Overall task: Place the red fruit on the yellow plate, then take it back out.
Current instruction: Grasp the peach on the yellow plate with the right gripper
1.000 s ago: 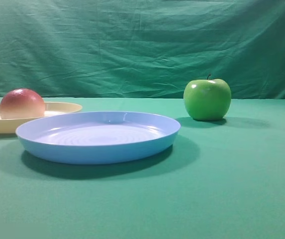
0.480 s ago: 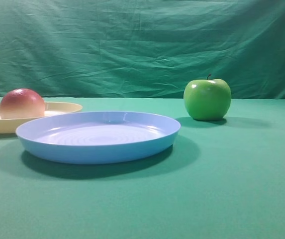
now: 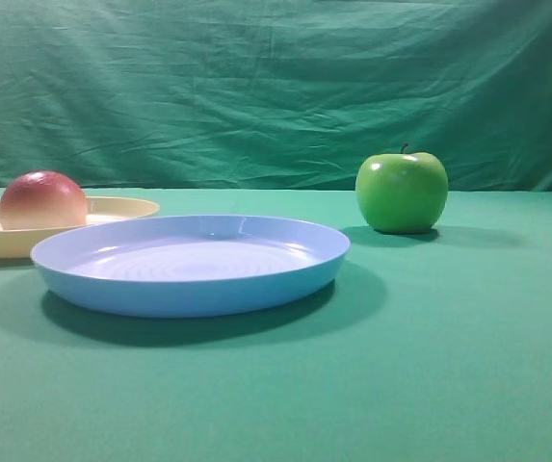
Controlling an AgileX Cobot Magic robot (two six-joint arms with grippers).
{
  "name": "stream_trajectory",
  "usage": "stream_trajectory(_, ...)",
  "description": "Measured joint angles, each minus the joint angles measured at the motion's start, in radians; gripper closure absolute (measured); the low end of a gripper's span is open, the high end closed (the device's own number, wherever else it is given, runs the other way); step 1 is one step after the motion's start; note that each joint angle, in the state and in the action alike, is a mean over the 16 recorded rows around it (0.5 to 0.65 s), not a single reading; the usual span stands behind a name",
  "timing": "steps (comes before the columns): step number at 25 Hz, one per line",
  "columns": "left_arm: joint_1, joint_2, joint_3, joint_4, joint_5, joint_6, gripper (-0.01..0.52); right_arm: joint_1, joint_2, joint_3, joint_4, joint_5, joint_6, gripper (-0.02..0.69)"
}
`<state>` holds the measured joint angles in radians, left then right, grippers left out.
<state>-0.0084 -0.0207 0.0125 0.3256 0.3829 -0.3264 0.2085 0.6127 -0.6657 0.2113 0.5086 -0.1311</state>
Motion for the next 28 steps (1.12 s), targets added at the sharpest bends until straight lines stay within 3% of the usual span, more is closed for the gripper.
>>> stream_trajectory(13, 0.0, 0.0, 0.0, 0.0, 0.0, 0.0, 0.514, 0.287, 0.509, -0.329, 0.134, 0.032, -0.04, 0.665)
stream_trajectory(21, 0.0, 0.0, 0.0, 0.0, 0.0, 0.0, 0.514, 0.377, 0.755, -0.488, 0.259, 0.052, -0.061, 0.665)
stream_trajectory(28, 0.0, 0.0, 0.0, 0.0, 0.0, 0.0, 0.514, 0.412, 0.899, -0.553, 0.467, -0.008, -0.263, 0.665)
